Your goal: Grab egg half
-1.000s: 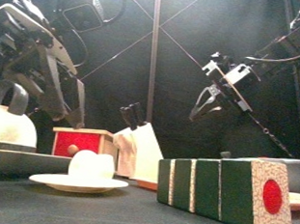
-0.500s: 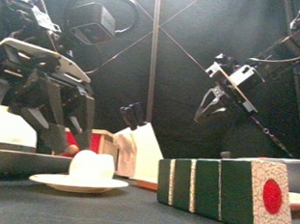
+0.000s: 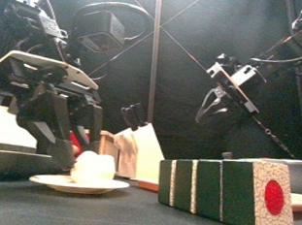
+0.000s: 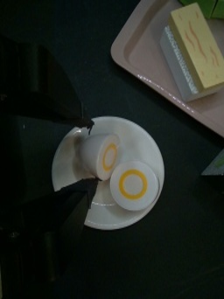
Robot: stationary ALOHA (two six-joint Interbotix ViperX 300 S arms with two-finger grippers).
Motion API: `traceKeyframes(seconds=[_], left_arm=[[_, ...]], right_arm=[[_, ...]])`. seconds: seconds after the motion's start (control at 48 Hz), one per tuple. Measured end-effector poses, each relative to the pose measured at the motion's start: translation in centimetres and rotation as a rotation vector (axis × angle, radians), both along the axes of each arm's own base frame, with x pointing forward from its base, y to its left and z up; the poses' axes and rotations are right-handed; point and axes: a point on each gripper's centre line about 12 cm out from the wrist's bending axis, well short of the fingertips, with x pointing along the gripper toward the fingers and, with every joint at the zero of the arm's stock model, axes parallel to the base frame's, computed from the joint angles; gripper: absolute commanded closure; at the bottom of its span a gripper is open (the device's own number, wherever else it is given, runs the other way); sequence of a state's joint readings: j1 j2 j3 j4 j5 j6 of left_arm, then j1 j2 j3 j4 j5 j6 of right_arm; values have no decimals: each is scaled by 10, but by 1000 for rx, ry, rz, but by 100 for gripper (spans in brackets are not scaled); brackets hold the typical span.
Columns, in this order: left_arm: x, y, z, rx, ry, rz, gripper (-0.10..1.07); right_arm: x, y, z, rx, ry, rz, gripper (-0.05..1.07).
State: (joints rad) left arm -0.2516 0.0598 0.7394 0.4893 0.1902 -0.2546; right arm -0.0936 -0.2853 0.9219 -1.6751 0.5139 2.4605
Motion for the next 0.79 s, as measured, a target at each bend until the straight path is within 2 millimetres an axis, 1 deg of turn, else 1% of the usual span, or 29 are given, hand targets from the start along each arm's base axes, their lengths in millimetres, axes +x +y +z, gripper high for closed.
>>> traceKeyframes(seconds=[0.396, 0.792], left_arm=[[2, 0, -13, 12, 33, -3, 11], [3, -1, -13, 10, 32, -1, 14]], right_arm=[[-1, -1, -1, 2, 3, -4, 75], [-1, -2, -1, 1, 1, -7, 75]])
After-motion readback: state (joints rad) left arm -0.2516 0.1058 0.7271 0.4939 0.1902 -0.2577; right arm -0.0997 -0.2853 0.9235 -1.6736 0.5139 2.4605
